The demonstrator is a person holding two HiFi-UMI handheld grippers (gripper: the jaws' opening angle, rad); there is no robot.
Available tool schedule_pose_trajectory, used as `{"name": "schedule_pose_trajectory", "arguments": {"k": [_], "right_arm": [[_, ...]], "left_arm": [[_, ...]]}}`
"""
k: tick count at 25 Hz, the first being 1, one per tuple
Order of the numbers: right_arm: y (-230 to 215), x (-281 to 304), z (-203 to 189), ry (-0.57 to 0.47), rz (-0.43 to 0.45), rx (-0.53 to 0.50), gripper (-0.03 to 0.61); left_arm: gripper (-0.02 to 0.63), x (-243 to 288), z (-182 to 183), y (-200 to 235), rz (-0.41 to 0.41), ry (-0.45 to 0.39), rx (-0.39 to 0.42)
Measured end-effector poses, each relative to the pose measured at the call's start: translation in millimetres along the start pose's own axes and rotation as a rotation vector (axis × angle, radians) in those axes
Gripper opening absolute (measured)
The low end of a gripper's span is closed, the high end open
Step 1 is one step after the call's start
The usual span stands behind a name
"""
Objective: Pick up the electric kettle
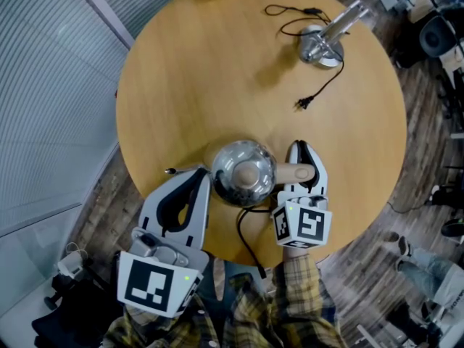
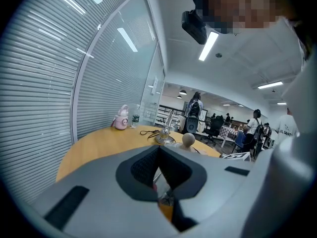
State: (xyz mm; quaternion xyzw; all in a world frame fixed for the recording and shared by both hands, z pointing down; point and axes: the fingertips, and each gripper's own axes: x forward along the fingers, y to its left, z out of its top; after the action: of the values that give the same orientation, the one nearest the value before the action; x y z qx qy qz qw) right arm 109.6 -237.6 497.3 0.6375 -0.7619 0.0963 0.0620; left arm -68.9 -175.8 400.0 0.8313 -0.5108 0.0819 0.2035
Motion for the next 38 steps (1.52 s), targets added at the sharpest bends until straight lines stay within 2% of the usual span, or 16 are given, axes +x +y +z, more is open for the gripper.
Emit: {"name": "schedule_pose_trajectory", "arguments": {"k": [18, 22, 30, 38], "right_arm": [[-7, -2, 5, 0.015, -0.038, 0.068, 0.057], [-9, -2, 26, -0.024, -0.037, 0.112, 0.057], [-8, -3, 55, -0.041, -0.028, 0.055, 0.057], [-2, -13, 86, -0.044, -0.022, 0.058, 0.057]], "left_arm": [[0.002, -4, 21, 4, 0.014, -0.035, 0.006], [0.002, -6, 30, 3, 0.015, -0.052, 0.009], [0.002, -11, 45, -4, 0.012, -0.083, 0.008], [0.002, -23, 85, -12, 0.004, -0.159, 0.058]]}}
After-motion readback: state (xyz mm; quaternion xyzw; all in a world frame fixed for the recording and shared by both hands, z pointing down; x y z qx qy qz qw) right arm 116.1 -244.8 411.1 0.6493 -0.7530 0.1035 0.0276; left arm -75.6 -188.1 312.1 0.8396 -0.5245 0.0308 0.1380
